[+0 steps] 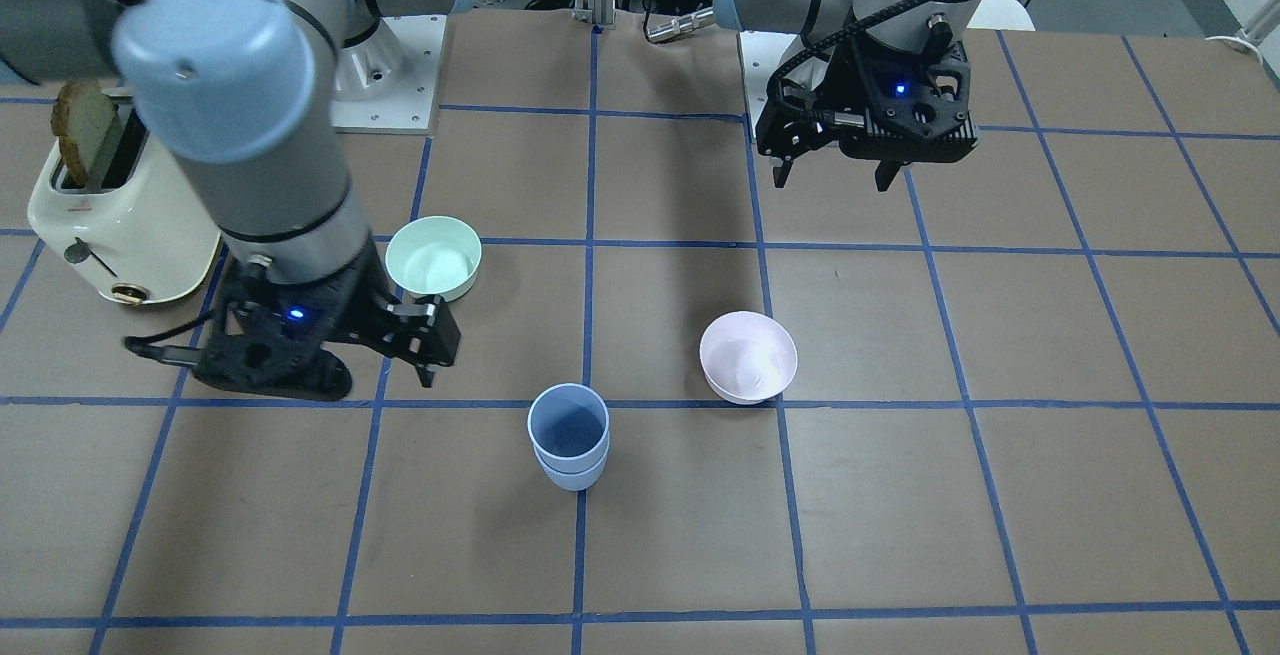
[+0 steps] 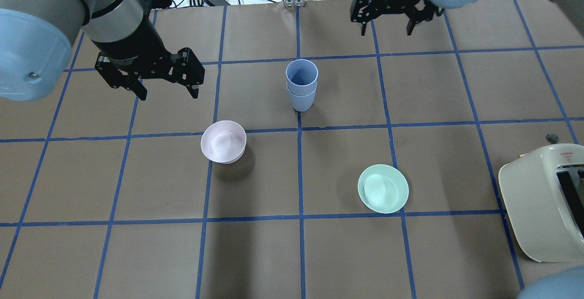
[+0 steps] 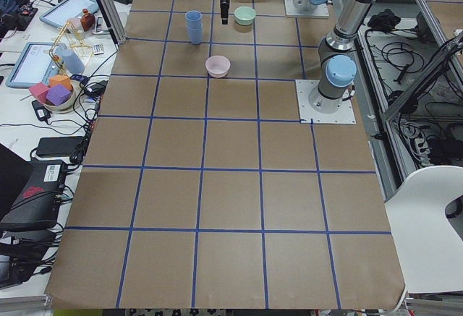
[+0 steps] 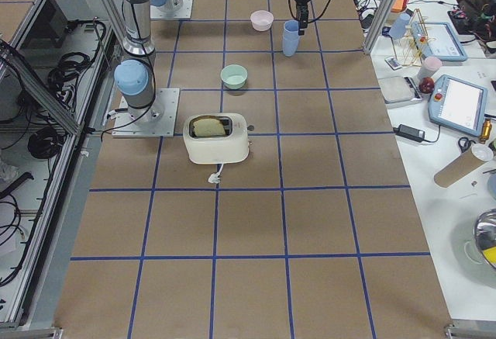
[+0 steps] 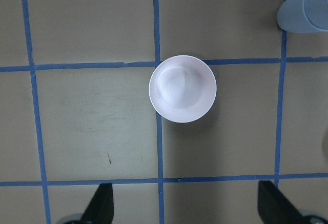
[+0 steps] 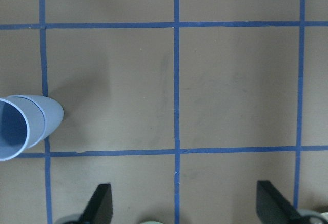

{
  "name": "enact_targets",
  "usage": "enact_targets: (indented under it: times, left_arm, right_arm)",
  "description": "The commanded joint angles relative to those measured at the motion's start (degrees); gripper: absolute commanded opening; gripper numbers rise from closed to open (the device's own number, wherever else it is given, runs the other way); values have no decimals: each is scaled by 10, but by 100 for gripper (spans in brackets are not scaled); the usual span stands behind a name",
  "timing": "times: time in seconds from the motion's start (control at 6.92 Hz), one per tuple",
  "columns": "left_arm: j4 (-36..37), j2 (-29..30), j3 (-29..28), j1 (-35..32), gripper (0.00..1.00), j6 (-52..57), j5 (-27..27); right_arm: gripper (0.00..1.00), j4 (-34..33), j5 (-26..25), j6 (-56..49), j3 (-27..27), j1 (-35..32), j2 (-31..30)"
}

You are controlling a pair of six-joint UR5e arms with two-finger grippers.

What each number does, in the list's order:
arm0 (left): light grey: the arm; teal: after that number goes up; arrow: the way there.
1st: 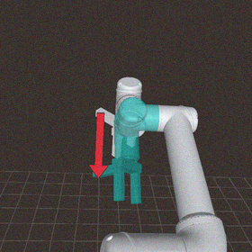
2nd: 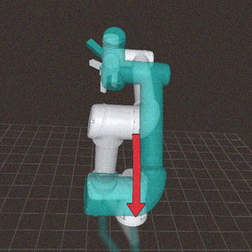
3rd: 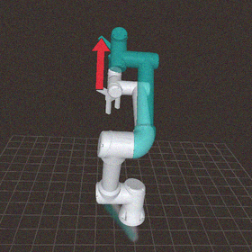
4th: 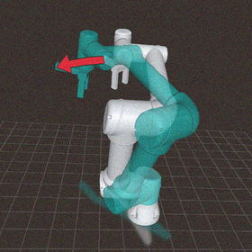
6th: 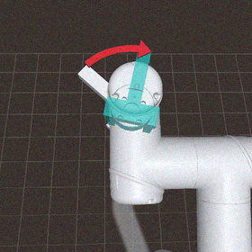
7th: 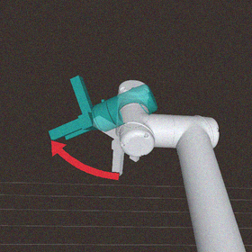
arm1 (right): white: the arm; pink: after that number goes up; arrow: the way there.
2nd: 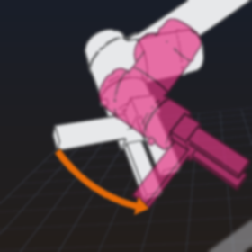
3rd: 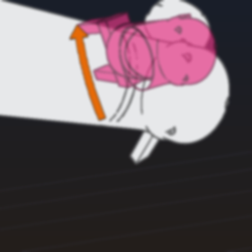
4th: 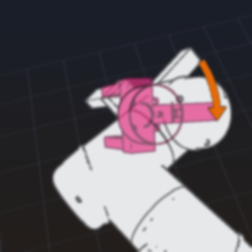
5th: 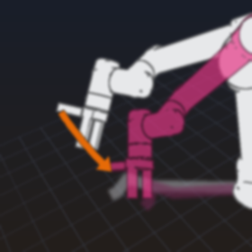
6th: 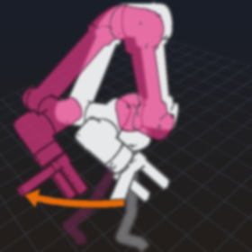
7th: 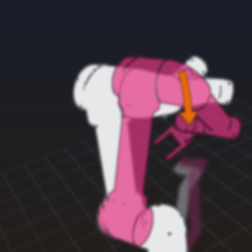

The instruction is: Stack blue cups with both arms

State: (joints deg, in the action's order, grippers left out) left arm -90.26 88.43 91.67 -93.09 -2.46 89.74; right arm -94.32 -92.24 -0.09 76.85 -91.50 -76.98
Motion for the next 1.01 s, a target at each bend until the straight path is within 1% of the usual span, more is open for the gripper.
enact_targets:
  times: [0.0,0.29,0.87]
  left_arm:
    - [-1,0,0,0,100,0,0]
    - [0,0,0,-1,100,0,0]
    - [-3,0,0,-1,100,0,0]
  right_arm:
    - [100,42,0,-135,42,17,-66]
    - [100,38,2,-112,58,18,-70]
    - [100,31,1,-106,52,20,-71]
